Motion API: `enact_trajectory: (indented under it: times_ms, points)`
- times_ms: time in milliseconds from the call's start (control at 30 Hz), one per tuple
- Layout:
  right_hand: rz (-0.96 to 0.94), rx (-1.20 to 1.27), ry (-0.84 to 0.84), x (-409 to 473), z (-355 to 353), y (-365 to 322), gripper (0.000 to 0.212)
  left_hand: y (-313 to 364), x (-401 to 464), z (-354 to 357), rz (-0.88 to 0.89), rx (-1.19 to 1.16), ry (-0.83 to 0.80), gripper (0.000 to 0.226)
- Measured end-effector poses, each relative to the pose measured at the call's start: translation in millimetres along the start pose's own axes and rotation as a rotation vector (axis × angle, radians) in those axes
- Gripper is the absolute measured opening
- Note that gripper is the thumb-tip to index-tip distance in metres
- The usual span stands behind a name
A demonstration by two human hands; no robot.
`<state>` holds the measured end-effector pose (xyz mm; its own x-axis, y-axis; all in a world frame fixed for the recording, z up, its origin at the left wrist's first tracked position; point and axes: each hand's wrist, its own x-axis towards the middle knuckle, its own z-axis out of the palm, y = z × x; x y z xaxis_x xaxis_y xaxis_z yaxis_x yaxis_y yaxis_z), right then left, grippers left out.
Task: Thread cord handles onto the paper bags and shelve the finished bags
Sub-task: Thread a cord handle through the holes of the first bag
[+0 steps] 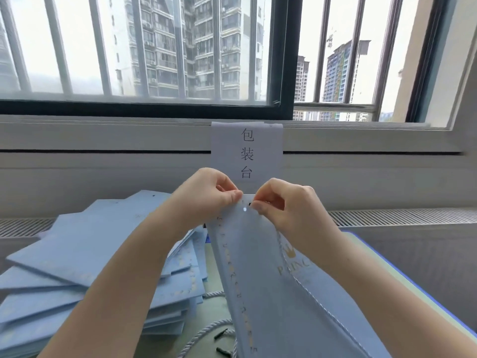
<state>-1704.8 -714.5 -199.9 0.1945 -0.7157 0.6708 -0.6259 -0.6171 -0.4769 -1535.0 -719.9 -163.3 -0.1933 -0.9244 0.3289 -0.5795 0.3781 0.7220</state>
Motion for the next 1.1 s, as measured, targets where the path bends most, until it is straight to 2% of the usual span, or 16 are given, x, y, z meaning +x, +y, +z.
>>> enact_trajectory:
  times_ms: [100,267,467,633,733,833,1000,1100]
  points:
    - [0.012,0.075,-0.028,-2,4,2,0.01,-1,-2,-5,0.001,-0.002,-0.103,0.014]
    - [-0.075,0.099,0.045,-2,6,0,0.007,-5,0,-3,0.029,-0.051,-0.04,0.013]
    - [-0.297,-0.176,0.119,-4,16,-1,0.007,-4,3,7,0.026,0.052,-0.031,0.014]
    - [-0.379,-0.364,0.124,-5,21,-6,0.018,-7,7,11,-0.025,0.068,-0.051,0.016]
    - [-0.402,-0.448,0.123,-6,24,-8,0.015,-8,7,12,-0.051,0.053,-0.059,0.017]
    - [-0.38,-0.458,0.099,-7,27,-8,0.015,-9,8,12,-0.078,0.02,-0.064,0.02]
    - [-0.206,-0.275,0.017,-6,20,-1,0.014,-9,8,10,-0.083,0.015,-0.009,0.019]
    - [-0.209,-0.255,0.057,-7,22,0,0.014,-8,5,8,-0.049,-0.03,0.018,0.015]
